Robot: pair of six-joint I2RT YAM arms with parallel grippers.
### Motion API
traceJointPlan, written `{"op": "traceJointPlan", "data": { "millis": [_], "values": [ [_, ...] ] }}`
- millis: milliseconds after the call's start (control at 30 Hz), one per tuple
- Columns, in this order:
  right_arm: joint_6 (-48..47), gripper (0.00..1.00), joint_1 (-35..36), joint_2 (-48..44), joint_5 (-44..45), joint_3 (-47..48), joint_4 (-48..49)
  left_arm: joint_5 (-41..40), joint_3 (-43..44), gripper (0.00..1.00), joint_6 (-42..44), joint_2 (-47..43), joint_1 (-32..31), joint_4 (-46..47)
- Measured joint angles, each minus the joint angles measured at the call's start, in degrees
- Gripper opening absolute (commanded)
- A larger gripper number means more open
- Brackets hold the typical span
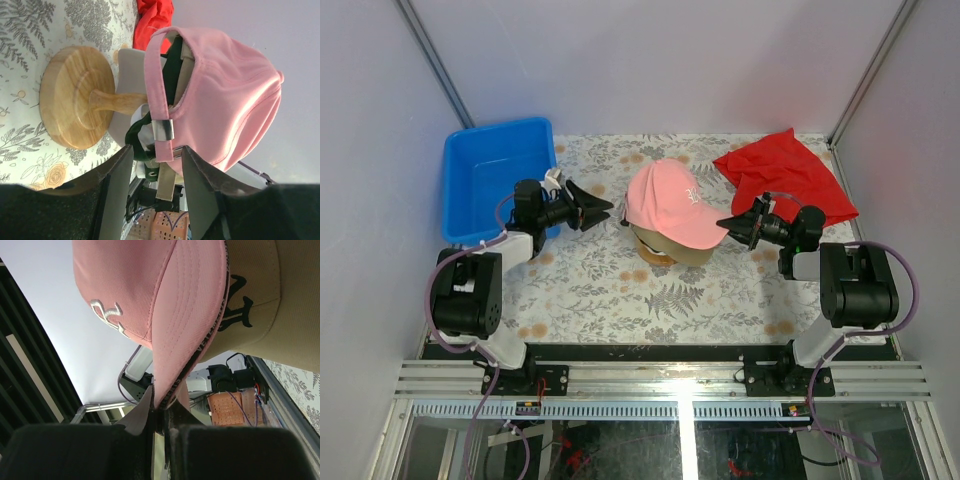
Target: Stack the hats
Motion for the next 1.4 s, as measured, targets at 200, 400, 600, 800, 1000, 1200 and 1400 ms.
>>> {"op": "traceJointPlan", "data": {
  "millis": [200,400,600,800,1000,1200,1400],
  "values": [
    [0.7,0.0,0.4,-2.2,0.1,0.0,-0.1,0.0,-2.1,0.42,-0.6,-0.1,0.0,0.2],
    [0.0,0.0,0.9,-4.2,0.1,0.0,-1.0,0.0,-2.1,0.43,-1.0,0.6,-0.1,1.1],
    [-13.9,0.0,1.0,-5.3,-0.3,-0.2,-15.3,0.0,-2.1,0.42,-1.3,1.4,-0.2,1.2],
    [-53.9,0.0,1.0,-1.8,-1.7,16.1,-62.7,0.0,-1.7,0.43,-1.7,2.4,-0.2,1.5],
    [-66.5,0.0,0.9,0.0,-1.6,17.8,-77.2,0.0,-0.1,0.44,-2.5,2.8,-0.3,2.2],
    [-70.8,0.0,0.9,3.0,-3.0,18.8,-82.4,0.0,1.5,0.46,-3.4,3.0,-0.5,2.9],
    [-69.9,0.0,0.9,3.4,-2.7,18.8,-81.7,0.5,3.6,0.49,-3.8,3.0,-1.4,3.1]
  ]
}}
